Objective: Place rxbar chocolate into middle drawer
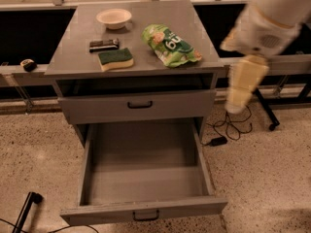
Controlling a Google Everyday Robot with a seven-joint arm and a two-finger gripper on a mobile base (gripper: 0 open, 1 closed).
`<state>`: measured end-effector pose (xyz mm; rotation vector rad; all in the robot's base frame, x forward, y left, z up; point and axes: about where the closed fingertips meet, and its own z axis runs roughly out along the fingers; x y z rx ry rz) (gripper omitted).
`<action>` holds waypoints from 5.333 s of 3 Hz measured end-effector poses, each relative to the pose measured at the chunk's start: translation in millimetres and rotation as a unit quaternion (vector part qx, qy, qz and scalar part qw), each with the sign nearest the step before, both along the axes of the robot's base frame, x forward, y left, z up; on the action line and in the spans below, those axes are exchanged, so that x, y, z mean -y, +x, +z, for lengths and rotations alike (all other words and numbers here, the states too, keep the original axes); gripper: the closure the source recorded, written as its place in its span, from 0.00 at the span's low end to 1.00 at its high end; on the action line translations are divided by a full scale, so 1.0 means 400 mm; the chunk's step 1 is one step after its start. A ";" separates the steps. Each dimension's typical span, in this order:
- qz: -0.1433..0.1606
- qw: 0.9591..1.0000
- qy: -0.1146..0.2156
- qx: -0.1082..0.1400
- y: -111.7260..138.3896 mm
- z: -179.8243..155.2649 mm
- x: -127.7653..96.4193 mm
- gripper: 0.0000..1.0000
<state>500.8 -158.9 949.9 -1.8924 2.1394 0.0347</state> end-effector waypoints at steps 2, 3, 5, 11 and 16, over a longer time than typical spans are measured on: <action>0.118 0.991 -0.023 0.059 0.261 -0.006 -0.326 0.00; 0.128 0.989 -0.024 0.070 0.278 -0.004 -0.354 0.00; 0.160 0.975 0.033 0.153 0.399 0.076 -0.447 0.00; 0.039 0.964 0.248 0.092 0.798 -0.098 -0.801 0.44; 0.001 0.957 0.279 0.081 0.869 -0.196 -0.812 0.33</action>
Offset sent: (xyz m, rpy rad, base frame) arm 0.1535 0.1973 0.0006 -0.0586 -0.2456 0.3708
